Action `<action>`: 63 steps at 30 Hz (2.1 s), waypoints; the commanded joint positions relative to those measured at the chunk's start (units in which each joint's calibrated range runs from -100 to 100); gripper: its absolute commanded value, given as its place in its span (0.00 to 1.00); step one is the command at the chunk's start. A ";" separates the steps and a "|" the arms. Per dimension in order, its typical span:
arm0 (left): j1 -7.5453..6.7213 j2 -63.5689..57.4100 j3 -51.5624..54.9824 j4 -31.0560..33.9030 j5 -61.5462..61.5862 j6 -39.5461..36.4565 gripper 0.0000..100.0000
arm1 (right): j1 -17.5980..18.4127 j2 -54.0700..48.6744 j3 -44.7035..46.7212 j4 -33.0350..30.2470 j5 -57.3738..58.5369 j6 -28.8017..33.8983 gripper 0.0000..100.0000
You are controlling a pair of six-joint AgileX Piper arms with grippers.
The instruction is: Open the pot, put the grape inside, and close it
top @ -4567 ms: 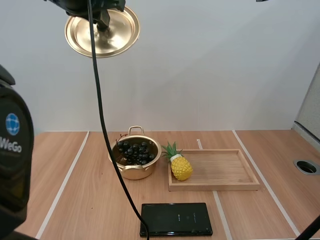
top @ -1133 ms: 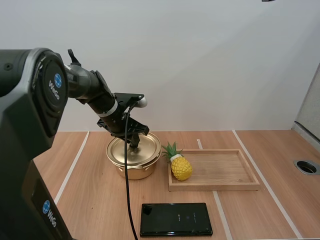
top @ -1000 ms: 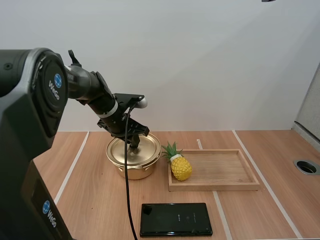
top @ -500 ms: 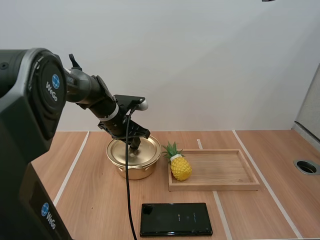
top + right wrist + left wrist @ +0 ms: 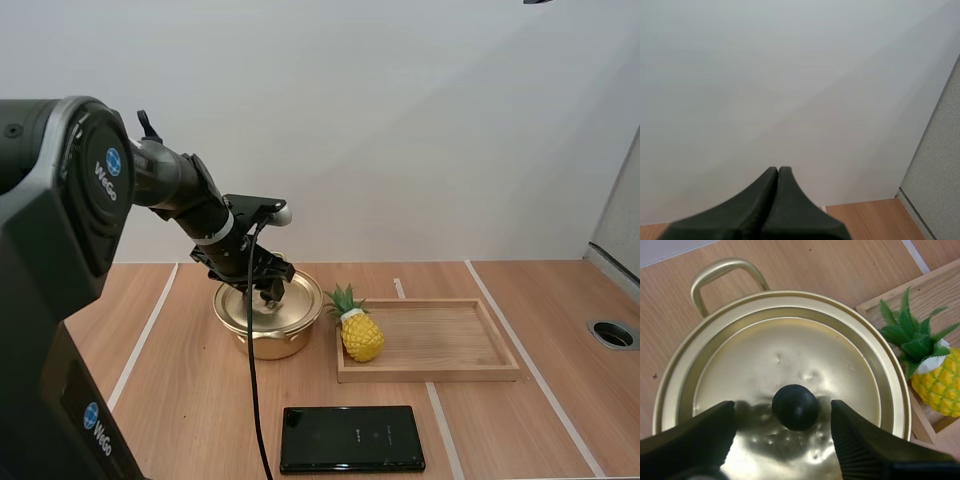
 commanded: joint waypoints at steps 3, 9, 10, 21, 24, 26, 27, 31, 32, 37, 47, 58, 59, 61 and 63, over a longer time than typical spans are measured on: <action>0.02 -0.73 -3.17 -1.05 3.41 -0.65 1.00 | -0.23 -0.65 -0.36 -0.40 0.92 -0.37 0.00; 0.02 -4.87 -6.42 -3.89 3.03 -0.65 1.00 | -0.23 -0.65 -0.36 -0.40 0.92 -0.37 0.00; 0.02 -5.40 -7.11 -3.89 3.03 -0.65 1.00 | -0.23 -0.65 -0.36 -0.40 0.92 -0.37 0.00; 0.02 -13.24 -22.33 -0.93 2.34 -3.73 1.00 | -0.23 -0.65 -0.24 -0.40 0.92 -0.37 0.00; 0.02 -15.53 -28.04 0.06 2.34 -3.73 1.00 | -0.23 -0.65 -0.24 -0.40 0.92 -0.37 0.00; 0.02 -17.02 -31.72 0.66 2.34 -3.73 1.00 | -0.23 -0.65 -0.24 -0.40 0.92 -0.37 0.00; 0.10 -17.80 -33.32 0.99 2.34 -3.73 0.99 | -0.23 -0.50 -0.24 -0.40 0.92 -0.37 0.00; 1.56 -21.06 -37.91 1.09 2.34 -9.06 0.08 | -0.23 -0.52 -0.24 -0.40 0.54 -0.37 0.00; 2.20 -21.68 -38.65 1.22 2.34 -10.69 0.00 | -0.23 -0.52 -0.24 -0.40 0.01 -0.37 0.00; 5.87 -26.28 -40.00 1.22 -3.92 -16.86 0.00 | -0.23 -0.52 -0.24 -0.30 -7.07 -1.46 0.00; 9.13 -37.74 -39.73 -8.85 -18.58 -11.15 0.00 | -0.23 -0.52 -0.24 4.34 -17.62 -5.84 0.00; 9.13 -48.87 -17.48 -22.78 -35.29 4.00 0.00 | -0.23 -1.40 2.50 4.55 -21.58 -5.84 0.00; 9.13 -49.47 -15.10 -22.82 -37.24 4.00 0.00 | -0.23 -1.79 3.66 4.71 -22.92 -5.84 0.00; 9.13 -50.29 -11.28 -22.82 -38.60 4.00 0.00 | -0.23 -3.08 7.61 4.83 -25.29 -5.84 0.00; 9.13 -51.24 -7.80 -23.73 -38.60 4.00 0.00 | -0.23 -4.68 12.40 4.83 -28.47 -5.64 0.00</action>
